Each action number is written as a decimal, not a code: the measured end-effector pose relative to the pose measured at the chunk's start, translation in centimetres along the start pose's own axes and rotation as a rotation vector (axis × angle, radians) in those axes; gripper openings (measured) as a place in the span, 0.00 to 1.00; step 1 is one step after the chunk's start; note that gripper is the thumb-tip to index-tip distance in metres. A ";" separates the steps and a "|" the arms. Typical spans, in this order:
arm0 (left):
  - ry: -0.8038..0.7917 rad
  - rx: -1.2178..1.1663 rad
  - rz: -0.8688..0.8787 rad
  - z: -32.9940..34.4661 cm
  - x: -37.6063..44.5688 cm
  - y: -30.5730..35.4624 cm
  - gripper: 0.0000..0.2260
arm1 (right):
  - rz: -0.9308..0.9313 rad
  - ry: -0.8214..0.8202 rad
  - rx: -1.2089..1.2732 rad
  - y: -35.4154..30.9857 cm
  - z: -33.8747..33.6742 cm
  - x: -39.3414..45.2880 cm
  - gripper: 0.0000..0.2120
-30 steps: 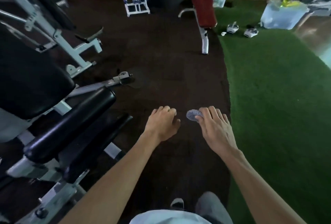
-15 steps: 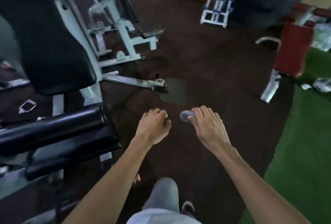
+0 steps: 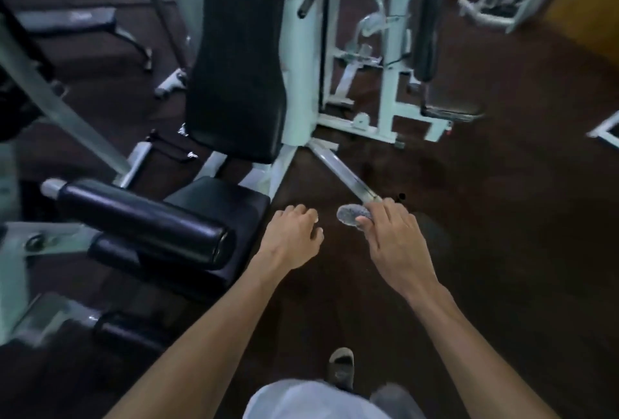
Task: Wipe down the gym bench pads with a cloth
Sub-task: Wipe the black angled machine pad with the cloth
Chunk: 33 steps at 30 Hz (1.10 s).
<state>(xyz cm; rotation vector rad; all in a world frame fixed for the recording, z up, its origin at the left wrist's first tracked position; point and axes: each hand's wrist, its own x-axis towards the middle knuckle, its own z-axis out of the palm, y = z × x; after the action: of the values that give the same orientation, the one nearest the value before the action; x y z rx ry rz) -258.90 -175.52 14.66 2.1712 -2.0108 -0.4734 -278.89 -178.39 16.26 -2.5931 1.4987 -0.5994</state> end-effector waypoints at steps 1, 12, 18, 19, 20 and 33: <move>0.005 0.004 -0.044 -0.5 0.8 -0.2 0.16 | -0.048 -0.017 0.013 0.4 0.4 2.0 0.15; 0.210 -0.037 -0.540 -3.0 12.5 -7.9 0.13 | -0.533 -0.247 0.199 1.0 10.8 25.5 0.17; 0.201 -0.071 -0.848 -3.2 16.3 -11.6 0.14 | -0.760 -0.454 0.272 -3.0 16.7 35.0 0.18; 0.203 -0.094 -0.897 -3.2 16.6 -12.3 0.15 | -0.787 -0.496 0.270 -3.9 17.9 35.9 0.19; 0.207 -0.114 -0.945 -3.1 16.8 -13.2 0.15 | -0.811 -0.527 0.277 -4.8 19.3 36.8 0.19; 0.361 -0.488 -1.444 7.6 21.9 -28.7 0.14 | -0.832 -0.955 0.472 -16.6 44.6 40.2 0.13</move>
<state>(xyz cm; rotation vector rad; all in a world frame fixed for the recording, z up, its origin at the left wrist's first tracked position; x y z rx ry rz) -233.08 -193.71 -4.41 2.6520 0.1171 -0.5222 -230.85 -209.22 -8.72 -2.3904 -0.0160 0.2524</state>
